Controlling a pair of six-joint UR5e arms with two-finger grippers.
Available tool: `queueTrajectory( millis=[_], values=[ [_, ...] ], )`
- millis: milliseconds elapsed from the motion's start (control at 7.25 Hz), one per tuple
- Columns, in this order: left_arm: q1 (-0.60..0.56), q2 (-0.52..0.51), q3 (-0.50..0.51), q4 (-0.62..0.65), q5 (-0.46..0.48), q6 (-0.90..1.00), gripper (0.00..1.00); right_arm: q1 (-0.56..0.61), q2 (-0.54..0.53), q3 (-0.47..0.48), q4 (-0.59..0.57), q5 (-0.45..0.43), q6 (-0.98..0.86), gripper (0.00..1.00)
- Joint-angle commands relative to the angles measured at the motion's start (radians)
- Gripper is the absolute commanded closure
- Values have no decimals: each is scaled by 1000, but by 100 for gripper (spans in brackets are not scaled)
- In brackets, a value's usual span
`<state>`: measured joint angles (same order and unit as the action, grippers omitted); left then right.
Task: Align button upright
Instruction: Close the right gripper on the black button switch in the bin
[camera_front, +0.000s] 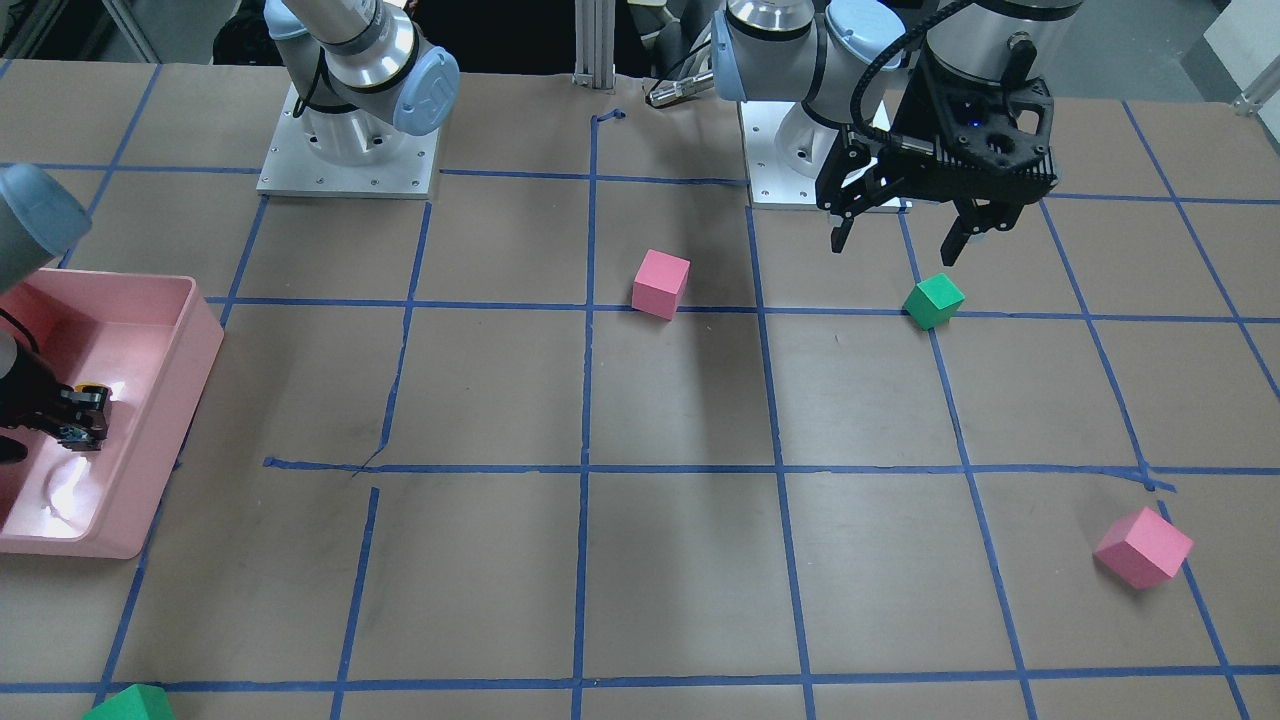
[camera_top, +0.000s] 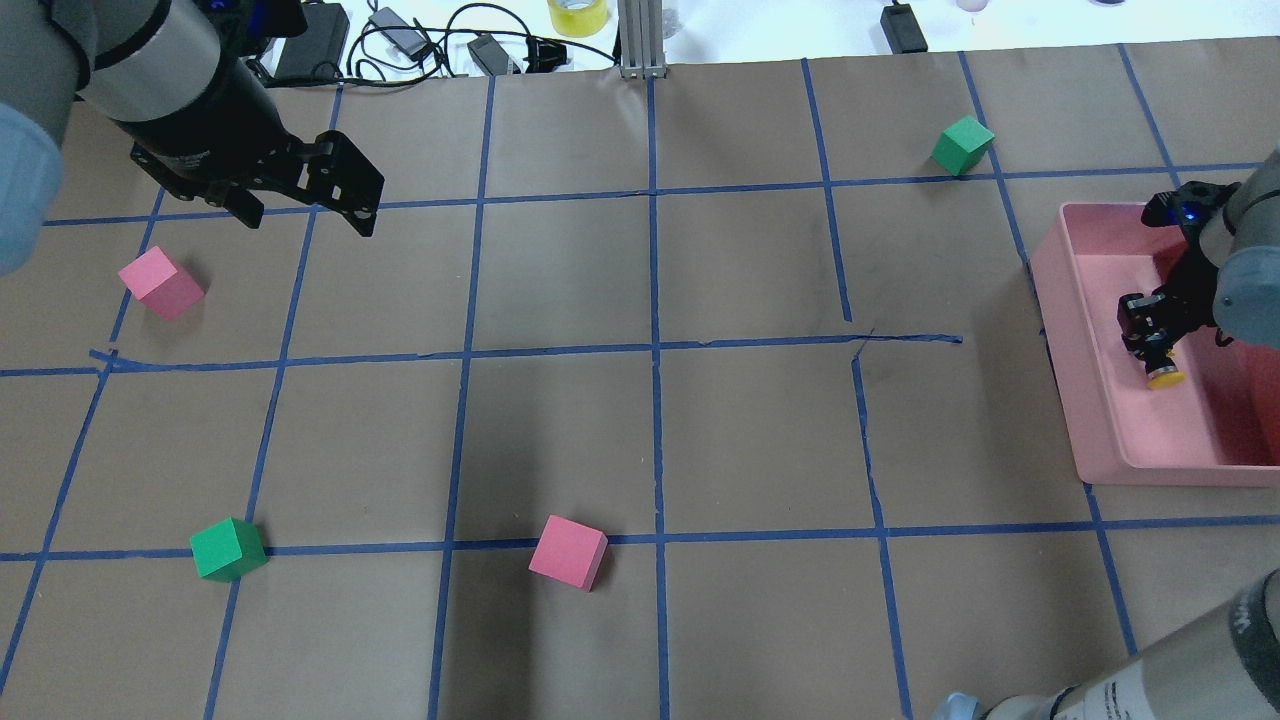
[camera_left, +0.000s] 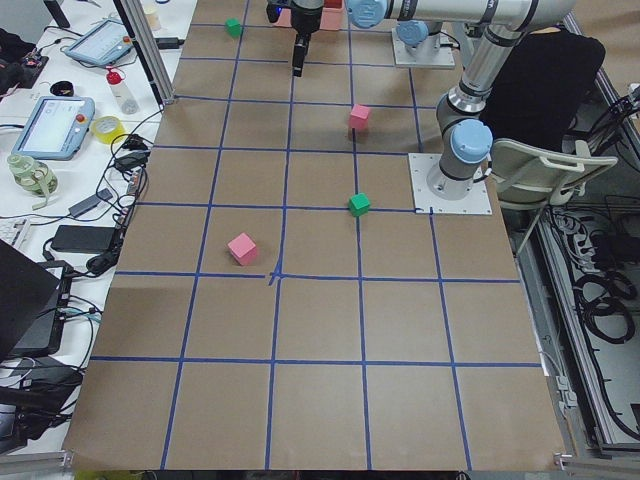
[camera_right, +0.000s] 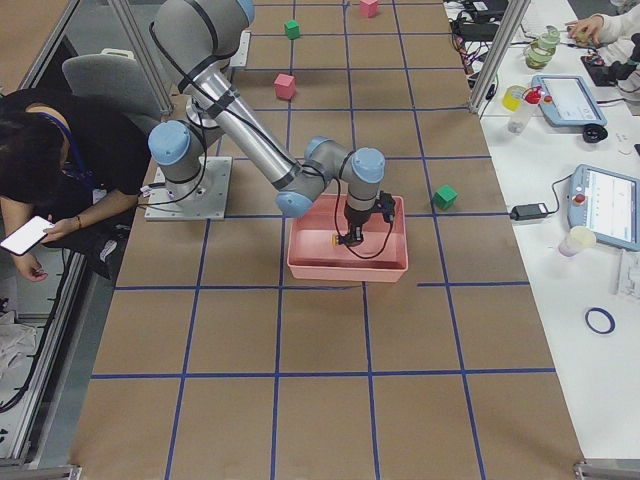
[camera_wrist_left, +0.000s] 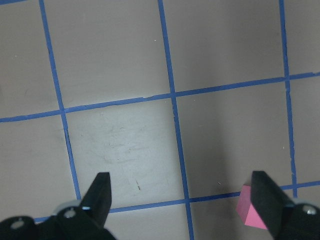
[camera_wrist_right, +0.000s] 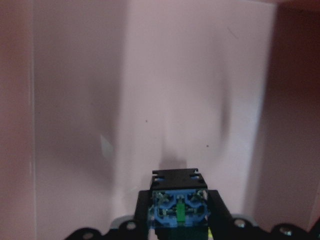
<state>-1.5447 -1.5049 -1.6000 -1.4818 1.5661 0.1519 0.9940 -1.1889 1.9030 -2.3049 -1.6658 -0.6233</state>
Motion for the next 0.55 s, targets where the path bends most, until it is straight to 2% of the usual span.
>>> queueTrajectory(
  millis=[0,414],
  values=[
    [0,-1,0,0,0,0,0,0,-9,-50,53,-9,-15,100],
    [0,0,0,0,0,0,0,43,-53,-272,344,-5,-3,100]
  ],
)
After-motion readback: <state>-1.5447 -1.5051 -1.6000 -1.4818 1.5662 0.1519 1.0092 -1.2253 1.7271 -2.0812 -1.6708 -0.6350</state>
